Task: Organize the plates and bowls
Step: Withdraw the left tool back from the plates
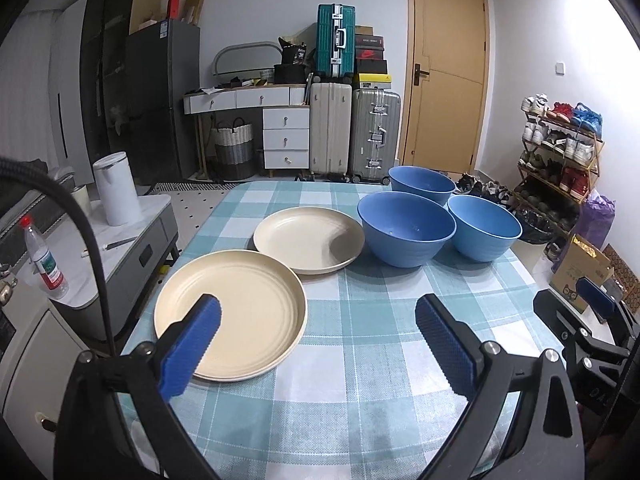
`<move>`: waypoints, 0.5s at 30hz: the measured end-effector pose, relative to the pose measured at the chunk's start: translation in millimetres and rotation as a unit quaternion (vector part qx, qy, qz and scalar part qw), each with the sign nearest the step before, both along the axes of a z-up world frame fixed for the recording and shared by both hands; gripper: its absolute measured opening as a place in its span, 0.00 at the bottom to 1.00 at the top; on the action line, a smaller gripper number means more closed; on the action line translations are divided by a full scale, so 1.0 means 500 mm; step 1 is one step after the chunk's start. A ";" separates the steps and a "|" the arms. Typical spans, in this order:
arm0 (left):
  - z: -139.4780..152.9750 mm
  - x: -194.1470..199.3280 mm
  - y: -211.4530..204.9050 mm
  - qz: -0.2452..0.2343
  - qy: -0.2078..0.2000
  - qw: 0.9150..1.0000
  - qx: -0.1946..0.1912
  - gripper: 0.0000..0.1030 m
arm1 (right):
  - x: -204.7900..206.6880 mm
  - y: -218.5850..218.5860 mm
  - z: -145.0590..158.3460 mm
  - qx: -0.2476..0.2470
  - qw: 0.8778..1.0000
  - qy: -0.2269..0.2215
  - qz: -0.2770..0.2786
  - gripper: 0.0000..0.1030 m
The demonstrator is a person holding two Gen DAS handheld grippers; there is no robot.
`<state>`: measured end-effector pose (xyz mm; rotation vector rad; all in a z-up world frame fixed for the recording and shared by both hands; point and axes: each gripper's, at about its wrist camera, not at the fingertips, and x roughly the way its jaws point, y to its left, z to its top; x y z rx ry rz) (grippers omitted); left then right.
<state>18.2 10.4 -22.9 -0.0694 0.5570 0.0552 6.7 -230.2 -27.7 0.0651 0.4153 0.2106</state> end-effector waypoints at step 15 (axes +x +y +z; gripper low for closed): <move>-0.014 0.005 0.021 0.024 0.021 0.999 -0.002 0.96 | 0.004 0.010 0.003 0.001 1.000 0.005 0.004 0.99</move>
